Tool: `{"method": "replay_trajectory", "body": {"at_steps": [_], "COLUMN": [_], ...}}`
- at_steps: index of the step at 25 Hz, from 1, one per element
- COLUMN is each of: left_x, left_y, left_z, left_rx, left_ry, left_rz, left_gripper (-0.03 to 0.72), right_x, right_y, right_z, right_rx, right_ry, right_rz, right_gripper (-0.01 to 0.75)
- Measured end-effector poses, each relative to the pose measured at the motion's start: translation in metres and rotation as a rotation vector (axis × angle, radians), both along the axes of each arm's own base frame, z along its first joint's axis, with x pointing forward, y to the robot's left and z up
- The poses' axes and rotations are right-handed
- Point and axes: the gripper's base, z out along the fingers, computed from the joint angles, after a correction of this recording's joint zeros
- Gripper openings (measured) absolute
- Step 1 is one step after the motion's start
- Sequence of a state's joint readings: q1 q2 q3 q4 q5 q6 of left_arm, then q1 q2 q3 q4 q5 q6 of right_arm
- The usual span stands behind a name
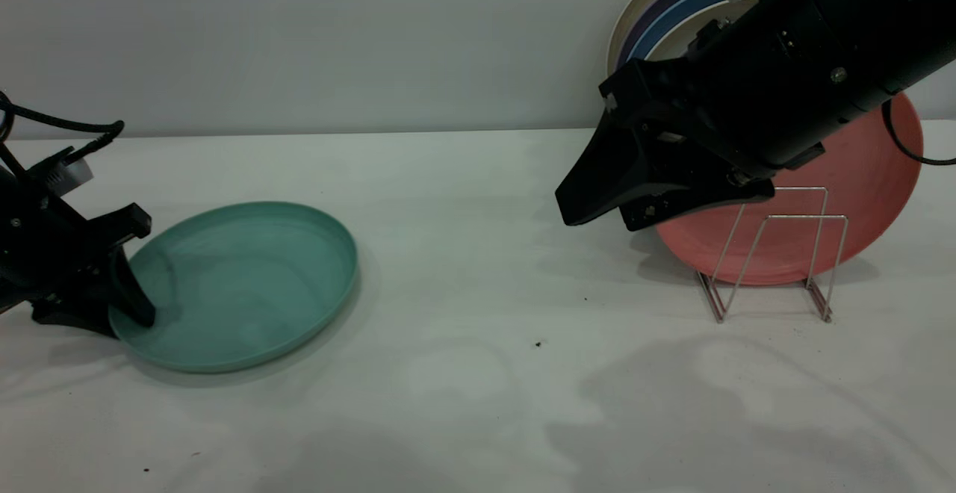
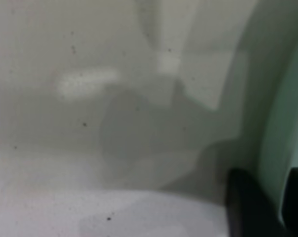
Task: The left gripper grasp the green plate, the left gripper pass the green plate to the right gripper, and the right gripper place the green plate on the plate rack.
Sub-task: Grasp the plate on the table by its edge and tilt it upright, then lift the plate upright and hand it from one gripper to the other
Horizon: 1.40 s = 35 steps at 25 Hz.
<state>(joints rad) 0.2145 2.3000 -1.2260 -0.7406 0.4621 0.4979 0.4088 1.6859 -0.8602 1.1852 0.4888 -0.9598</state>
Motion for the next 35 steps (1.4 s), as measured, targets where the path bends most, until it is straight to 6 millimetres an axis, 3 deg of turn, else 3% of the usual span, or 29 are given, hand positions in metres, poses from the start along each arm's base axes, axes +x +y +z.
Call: {"method": "replay_trajectory", "body": {"at_steps": [3,9,16,22,31,35], "left_x": [0.001,0.006,0.014,0.015,0.002,-0.002], "left_y": [-0.001,-0.005,-0.022,-0.069,-0.150,-0.169], "left_z": [0.000,0.011,0.069,0.106,0.112,0.111], "left_rx": [-0.010,-0.064,-0.229,-0.319,-0.355,-0.343], "left_ry": [-0.004,-0.014,-0.187,-0.320,-0.308,-0.310], "left_rz": [0.014,-0.082,-0.293,-0.469,-0.674,-0.719], "left_gripper": [0.045,0.020,0.015,0.015,0.015,0.015], "right_x": [0.000,0.008,0.020,0.023,0.022,0.022], "right_y": [0.001,-0.010,-0.049,-0.051,-0.048,-0.049], "right_z": [0.001,0.003,0.007,0.014,0.016,0.016], "right_rx": [0.016,0.069,0.169,0.269,0.302,0.295], "right_ry": [0.009,0.043,0.106,0.095,0.096,0.093], "right_rz": [-0.017,-0.111,-0.164,-0.161,-0.143,-0.140], "right_gripper": [0.508,0.508,0.508,0.508,0.508,0.508]}}
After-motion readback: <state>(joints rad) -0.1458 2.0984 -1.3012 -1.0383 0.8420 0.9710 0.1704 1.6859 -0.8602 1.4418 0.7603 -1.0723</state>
